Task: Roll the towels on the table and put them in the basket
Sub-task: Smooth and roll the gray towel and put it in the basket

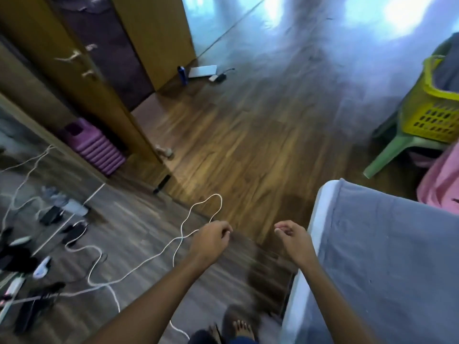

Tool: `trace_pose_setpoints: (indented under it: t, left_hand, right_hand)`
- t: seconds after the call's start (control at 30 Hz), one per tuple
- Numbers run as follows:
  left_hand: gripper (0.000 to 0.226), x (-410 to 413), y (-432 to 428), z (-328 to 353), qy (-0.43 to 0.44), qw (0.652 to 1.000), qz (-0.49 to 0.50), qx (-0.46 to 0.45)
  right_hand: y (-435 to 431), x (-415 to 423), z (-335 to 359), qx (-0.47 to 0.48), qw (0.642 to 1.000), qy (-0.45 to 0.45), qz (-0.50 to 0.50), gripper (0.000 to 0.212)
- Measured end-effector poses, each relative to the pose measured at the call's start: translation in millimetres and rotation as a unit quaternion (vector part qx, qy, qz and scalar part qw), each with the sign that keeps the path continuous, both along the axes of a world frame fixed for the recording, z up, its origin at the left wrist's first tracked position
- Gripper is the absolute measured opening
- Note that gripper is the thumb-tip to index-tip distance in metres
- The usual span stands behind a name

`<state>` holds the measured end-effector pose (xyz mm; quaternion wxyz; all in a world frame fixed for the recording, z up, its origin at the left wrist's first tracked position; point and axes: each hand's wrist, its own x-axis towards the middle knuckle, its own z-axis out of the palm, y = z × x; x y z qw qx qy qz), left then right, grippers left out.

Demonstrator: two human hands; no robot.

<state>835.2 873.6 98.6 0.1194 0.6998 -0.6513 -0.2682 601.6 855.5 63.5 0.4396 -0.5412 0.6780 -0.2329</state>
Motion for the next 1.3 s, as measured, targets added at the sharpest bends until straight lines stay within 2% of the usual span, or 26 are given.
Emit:
trace_pose_setpoints:
  t: [0.3,0.57,0.77,0.9,1.0,1.07,1.1,1.17,1.3]
  left_hand:
    - [0.015,-19,-186,1,0.012,0.985,-0.172,-0.022]
    - [0.019,-93,-319,-12,0.035,0.924,-0.38,0.004]
    - [0.019,-163,-351,-24,0.043,0.856,-0.513,0.043]
    - [0.02,-221,-372,-37,0.028,0.813,-0.579,0.055]
    - [0.018,-259,-383,-44,-0.003,0.78,-0.623,0.058]
    - [0.018,-288,-385,-47,-0.018,0.757,-0.65,0.061]
    - [0.017,-296,-385,-49,-0.022,0.754,-0.654,0.064]
    - [0.014,-319,-383,-57,-0.027,0.739,-0.669,0.081]
    - [0.021,-355,-381,-76,-0.047,0.734,-0.664,0.133]
  right_hand:
    - [-82,-7,7,0.005,0.984,0.021,-0.179,0.01]
    - [-128,-29,12,0.035,0.927,0.053,-0.369,0.013]
    - [-137,-54,-3,0.096,0.873,0.05,-0.475,0.023]
    - [-148,-78,-19,0.092,0.829,0.026,-0.551,0.016]
    - [-153,-89,-33,0.124,0.8,0.069,-0.582,0.024]
    - [-155,-93,-40,0.175,0.78,0.139,-0.585,0.028]
    - [-156,-90,-44,0.19,0.767,0.151,-0.594,0.03]
    - [-158,-84,-55,0.194,0.746,0.117,-0.626,0.031]
    - [-165,-82,-68,0.216,0.732,0.123,-0.635,0.037]
